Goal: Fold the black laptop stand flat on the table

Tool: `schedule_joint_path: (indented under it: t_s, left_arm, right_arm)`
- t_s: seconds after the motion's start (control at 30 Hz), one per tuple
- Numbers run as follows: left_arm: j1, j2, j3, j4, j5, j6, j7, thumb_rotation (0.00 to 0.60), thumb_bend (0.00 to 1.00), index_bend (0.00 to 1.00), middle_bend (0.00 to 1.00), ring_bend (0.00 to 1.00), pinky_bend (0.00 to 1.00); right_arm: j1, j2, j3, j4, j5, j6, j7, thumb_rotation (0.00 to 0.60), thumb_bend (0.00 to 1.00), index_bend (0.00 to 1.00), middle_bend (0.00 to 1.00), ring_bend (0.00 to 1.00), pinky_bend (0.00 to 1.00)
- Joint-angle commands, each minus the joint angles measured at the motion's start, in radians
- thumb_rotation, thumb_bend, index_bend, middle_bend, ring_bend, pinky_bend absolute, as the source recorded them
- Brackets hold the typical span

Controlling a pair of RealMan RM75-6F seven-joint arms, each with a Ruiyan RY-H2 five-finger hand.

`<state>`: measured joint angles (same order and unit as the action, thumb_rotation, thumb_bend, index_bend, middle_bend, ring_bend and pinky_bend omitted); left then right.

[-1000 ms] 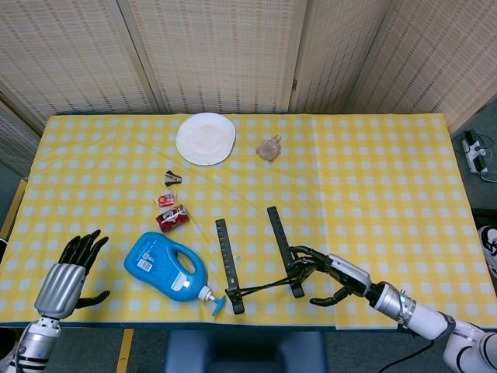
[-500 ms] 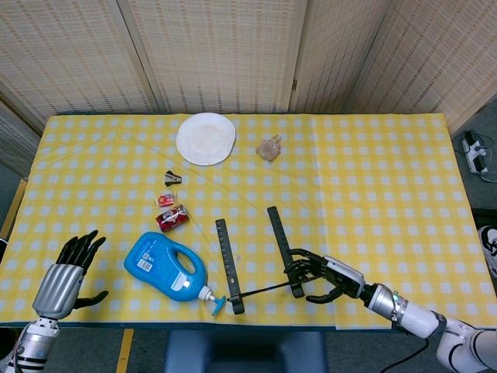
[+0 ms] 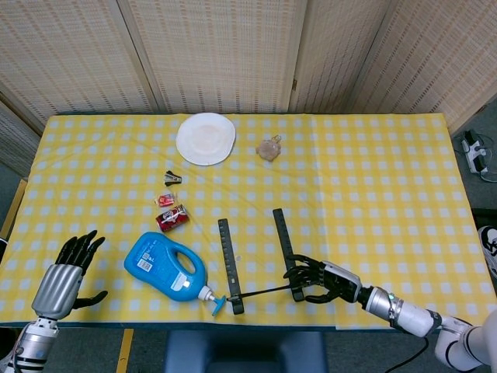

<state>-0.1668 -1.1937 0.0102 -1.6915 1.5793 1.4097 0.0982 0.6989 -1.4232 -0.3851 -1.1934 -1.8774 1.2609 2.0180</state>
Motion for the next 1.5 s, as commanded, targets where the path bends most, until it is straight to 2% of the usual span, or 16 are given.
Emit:
schedule_joint_path:
  t_s: [0.03, 0.37, 0.57, 0.77, 1.1, 1.23, 1.5]
  left_arm:
    - [-0.001, -0.001, 0.000, 0.000, 0.001, -0.001, 0.000, 0.600, 0.15, 0.07, 0.02, 0.03, 0.00]
    - [-0.009, -0.006, 0.003, 0.004, 0.005, -0.012, -0.003, 0.600, 0.15, 0.07, 0.02, 0.03, 0.00]
    - [-0.037, 0.001, 0.016, -0.004, 0.041, -0.048, -0.051, 0.600, 0.15, 0.09, 0.02, 0.04, 0.00]
    - [-0.096, -0.002, 0.041, -0.020, 0.101, -0.125, -0.126, 0.600, 0.15, 0.10, 0.02, 0.04, 0.00]
    - [-0.203, -0.049, 0.031, -0.062, 0.146, -0.236, -0.168, 0.600, 0.15, 0.07, 0.02, 0.04, 0.00]
    - [-0.242, -0.077, 0.020, -0.081, 0.133, -0.278, -0.188, 0.600, 0.15, 0.05, 0.02, 0.04, 0.00]
    - [-0.312, -0.150, 0.004, -0.082, 0.108, -0.350, -0.249, 0.600, 0.06, 0.00, 0.02, 0.04, 0.00]
  right_arm:
    - [0.002, -0.009, -0.012, 0.014, -0.008, 0.006, 0.018, 0.600, 0.27, 0.12, 0.28, 0.30, 0.23]
    - [-0.002, -0.018, -0.028, 0.025, -0.008, 0.014, -0.005, 0.600, 0.27, 0.12, 0.28, 0.30, 0.24]
    - [-0.017, 0.030, -0.009, -0.037, -0.020, 0.055, -0.251, 0.600, 0.27, 0.12, 0.25, 0.27, 0.24]
    - [-0.020, 0.106, 0.002, -0.141, -0.018, 0.081, -0.397, 0.600, 0.27, 0.12, 0.24, 0.26, 0.24]
    - [-0.020, 0.155, 0.023, -0.212, -0.022, 0.122, -0.441, 0.600, 0.27, 0.11, 0.23, 0.26, 0.24]
    - [-0.013, 0.164, 0.034, -0.230, -0.012, 0.110, -0.444, 0.600, 0.27, 0.11, 0.23, 0.26, 0.24]
    - [0.002, 0.173, 0.057, -0.270, 0.004, 0.084, -0.456, 0.600, 0.27, 0.10, 0.23, 0.26, 0.24]
